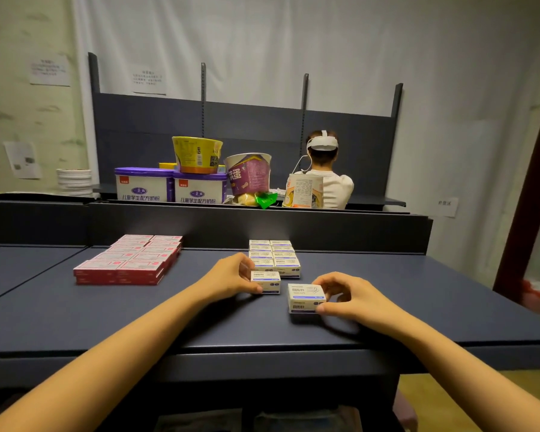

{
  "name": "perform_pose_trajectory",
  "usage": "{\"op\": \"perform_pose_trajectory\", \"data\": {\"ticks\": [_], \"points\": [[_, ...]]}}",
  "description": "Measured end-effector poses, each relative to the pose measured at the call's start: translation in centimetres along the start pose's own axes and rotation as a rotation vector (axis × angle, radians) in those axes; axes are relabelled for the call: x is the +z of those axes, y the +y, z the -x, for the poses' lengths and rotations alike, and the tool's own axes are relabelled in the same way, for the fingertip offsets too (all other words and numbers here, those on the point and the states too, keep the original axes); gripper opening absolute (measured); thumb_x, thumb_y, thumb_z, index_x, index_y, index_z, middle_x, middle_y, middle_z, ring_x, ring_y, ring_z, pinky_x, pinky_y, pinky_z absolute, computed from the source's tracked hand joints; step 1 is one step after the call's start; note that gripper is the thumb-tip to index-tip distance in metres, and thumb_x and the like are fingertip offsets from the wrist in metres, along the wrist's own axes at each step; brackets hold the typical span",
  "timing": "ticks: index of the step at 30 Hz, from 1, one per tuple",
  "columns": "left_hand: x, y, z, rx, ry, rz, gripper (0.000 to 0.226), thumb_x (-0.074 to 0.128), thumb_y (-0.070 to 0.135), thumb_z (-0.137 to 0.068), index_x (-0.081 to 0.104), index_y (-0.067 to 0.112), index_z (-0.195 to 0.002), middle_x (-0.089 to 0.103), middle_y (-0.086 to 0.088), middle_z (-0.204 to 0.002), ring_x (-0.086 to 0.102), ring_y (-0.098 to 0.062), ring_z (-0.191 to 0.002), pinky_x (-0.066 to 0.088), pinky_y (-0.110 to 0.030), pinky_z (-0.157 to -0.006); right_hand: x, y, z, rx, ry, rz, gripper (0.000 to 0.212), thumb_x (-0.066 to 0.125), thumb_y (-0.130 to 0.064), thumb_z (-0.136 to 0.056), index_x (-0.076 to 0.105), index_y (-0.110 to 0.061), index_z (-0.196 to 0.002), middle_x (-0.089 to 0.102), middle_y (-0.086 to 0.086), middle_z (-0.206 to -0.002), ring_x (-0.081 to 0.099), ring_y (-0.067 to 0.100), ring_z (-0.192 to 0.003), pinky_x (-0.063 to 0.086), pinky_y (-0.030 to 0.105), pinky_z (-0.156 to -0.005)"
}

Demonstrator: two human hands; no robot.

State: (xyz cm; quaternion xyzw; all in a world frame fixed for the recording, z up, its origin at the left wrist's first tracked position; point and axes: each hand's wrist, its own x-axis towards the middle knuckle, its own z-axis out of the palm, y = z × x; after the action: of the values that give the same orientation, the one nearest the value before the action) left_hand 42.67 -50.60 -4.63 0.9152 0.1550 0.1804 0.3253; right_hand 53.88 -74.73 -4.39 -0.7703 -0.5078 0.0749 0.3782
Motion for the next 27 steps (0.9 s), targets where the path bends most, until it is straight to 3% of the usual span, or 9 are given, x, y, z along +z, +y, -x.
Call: {"op": "perform_pose_trajectory", "data": {"ticks": [5, 10, 15, 21, 27], "points": [[0.4, 0.0, 0.1, -0.001, 0.083, -0.046, 0.041, 0.076, 0.025, -0.076, 0.055, 0.009, -0.107, 0.066, -0.008, -0.108, 0.061, -0.016, -0.091, 0.049, -0.023, -0.078, -0.8, -0.1, -1.1, 0.023, 0.085, -0.059, 0.032, 0.071, -0.016, -0.079, 0.06, -0.027, -0.106, 0.069, -0.004, -0.103, 0.064, 0.008, -0.092, 0.054, 0.02, -0.075], [1.2, -0.1, 0.4, 0.036, 0.136, -0.023, 0.032, 0.073, 0.022, -0.079, 0.053, 0.011, -0.1, 0.067, -0.007, -0.107, 0.06, -0.009, -0.083, 0.046, -0.01, -0.063, -0.2, 0.1, -3.6, 0.081, 0.089, 0.027, 0.035, 0.07, -0.015, -0.08, 0.058, -0.019, -0.113, 0.067, 0.003, -0.111, 0.061, 0.009, -0.091, 0.051, 0.01, -0.067], [1.3, -0.6, 0.3, 0.036, 0.181, -0.023, 0.032, 0.073, 0.022, -0.079, 0.053, 0.008, -0.1, 0.067, -0.007, -0.103, 0.062, -0.012, -0.084, 0.05, -0.017, -0.07, 1.1, 0.4, -5.7, 0.136, 0.036, 0.12, 0.039, 0.069, -0.018, -0.081, 0.057, -0.014, -0.118, 0.065, 0.005, -0.118, 0.059, 0.01, -0.095, 0.046, 0.019, -0.083], [1.4, -0.7, 0.4, 0.037, 0.178, -0.023, 0.031, 0.072, 0.024, -0.079, 0.053, 0.008, -0.098, 0.068, -0.006, -0.104, 0.065, -0.015, -0.089, 0.057, -0.03, -0.079, 1.7, 0.5, -6.5, 0.153, 0.063, 0.129, 0.038, 0.07, -0.019, -0.08, 0.058, -0.012, -0.115, 0.067, 0.006, -0.115, 0.061, 0.013, -0.094, 0.046, 0.02, -0.081], [1.5, -0.4, 0.7, 0.025, 0.167, -0.01, 0.031, 0.07, 0.025, -0.081, 0.051, 0.01, -0.101, 0.066, -0.005, -0.109, 0.062, -0.011, -0.089, 0.053, -0.02, -0.073, 2.2, 0.5, -6.6, 0.162, 0.085, 0.129, 0.044, 0.07, -0.018, -0.08, 0.048, -0.012, -0.117, 0.065, 0.006, -0.11, 0.06, 0.01, -0.085, 0.045, 0.017, -0.075]]}}
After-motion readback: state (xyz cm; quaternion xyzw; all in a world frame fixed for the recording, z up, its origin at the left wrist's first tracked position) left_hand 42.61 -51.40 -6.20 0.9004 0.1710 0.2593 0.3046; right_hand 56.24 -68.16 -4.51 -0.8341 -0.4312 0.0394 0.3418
